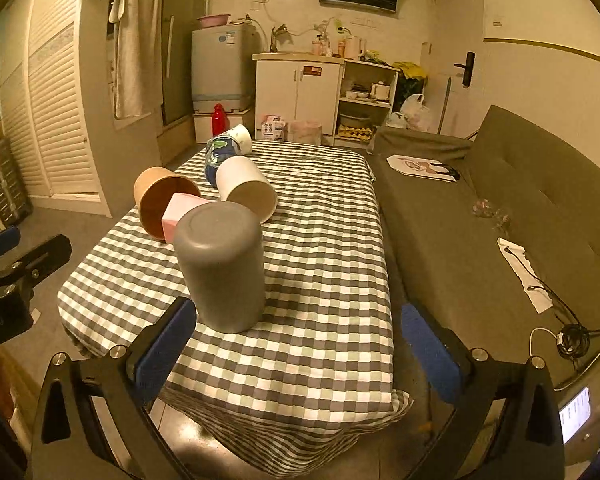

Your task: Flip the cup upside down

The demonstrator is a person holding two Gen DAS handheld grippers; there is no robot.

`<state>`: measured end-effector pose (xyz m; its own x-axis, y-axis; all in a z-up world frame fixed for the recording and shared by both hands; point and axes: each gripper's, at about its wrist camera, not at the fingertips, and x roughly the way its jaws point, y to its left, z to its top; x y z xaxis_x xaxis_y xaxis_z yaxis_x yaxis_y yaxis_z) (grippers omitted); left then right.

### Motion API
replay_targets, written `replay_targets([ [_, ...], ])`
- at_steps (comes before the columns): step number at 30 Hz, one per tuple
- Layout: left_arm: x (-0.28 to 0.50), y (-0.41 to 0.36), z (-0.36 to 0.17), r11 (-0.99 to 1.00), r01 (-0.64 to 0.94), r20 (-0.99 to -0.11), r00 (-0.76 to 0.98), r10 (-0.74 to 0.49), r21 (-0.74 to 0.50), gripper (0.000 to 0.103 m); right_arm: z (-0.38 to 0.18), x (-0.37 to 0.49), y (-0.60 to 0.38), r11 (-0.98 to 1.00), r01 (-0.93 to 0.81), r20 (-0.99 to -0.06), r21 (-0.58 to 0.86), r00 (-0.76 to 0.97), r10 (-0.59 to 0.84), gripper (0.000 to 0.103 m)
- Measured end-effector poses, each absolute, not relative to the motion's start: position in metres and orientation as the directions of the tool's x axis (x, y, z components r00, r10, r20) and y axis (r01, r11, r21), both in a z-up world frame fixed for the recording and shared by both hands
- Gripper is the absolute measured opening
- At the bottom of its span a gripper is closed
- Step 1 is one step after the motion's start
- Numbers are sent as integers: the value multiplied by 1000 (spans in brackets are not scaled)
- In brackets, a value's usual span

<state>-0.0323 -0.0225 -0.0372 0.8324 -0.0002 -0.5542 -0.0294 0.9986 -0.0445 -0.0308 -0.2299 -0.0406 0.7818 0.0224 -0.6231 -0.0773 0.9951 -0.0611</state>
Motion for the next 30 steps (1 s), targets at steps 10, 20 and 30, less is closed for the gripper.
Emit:
replay_targets([
  [10,-31,-19,-36,997,-58,-566,824,20,-50,103,-39,-30,-234,998,-54,-624,-43,781,15,103],
  [20,-33,-24,-35,999,-47,-532,846,31,-18,103,-39,-29,-233,997,-52,-630,-51,777,8,103],
  [30,-34,-24,-34,999,-53,-522,852,40,-10,103,-40,-29,-233,997,-48,-635,-55,772,3,103],
])
